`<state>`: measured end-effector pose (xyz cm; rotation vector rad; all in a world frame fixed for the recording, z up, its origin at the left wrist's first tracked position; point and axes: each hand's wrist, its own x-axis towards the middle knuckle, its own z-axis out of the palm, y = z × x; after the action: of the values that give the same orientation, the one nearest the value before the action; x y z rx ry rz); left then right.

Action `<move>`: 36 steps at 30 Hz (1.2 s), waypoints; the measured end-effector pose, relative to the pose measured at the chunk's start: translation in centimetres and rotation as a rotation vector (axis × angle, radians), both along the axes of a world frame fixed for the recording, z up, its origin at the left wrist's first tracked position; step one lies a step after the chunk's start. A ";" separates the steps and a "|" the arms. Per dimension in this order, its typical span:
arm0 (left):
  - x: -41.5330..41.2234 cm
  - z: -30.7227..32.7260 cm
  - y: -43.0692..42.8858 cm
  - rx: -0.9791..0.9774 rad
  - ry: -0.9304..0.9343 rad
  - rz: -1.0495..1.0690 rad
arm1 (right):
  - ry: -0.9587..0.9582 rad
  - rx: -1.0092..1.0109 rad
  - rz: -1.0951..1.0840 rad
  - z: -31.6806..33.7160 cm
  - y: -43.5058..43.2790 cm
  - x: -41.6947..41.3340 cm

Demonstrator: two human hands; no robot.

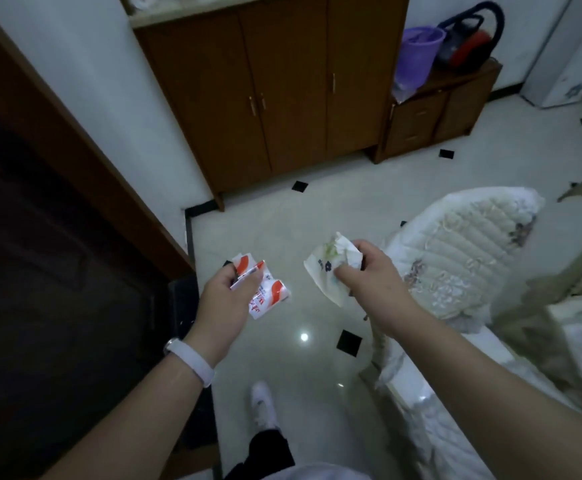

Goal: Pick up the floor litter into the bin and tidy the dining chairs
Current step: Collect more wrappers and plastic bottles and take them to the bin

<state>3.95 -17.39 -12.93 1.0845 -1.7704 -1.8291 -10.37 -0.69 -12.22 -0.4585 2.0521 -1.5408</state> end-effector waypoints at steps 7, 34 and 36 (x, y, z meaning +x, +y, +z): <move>-7.0 -2.6 -11.6 0.071 0.033 -0.070 | 0.027 0.098 -0.082 -0.5 -10.3 -5.4; -44.7 -2.0 -33.7 -0.010 -0.065 -0.331 | -0.068 0.031 -0.426 -3.1 -28.8 -38.1; -48.8 -1.2 -33.9 -0.023 -0.062 -0.348 | -0.069 0.030 -0.437 -2.6 -29.0 -42.0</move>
<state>-44.83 -51.26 -14.11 0.8746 -2.1202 -1.9801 -52.33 -29.64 -14.86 0.0647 2.2163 -1.7337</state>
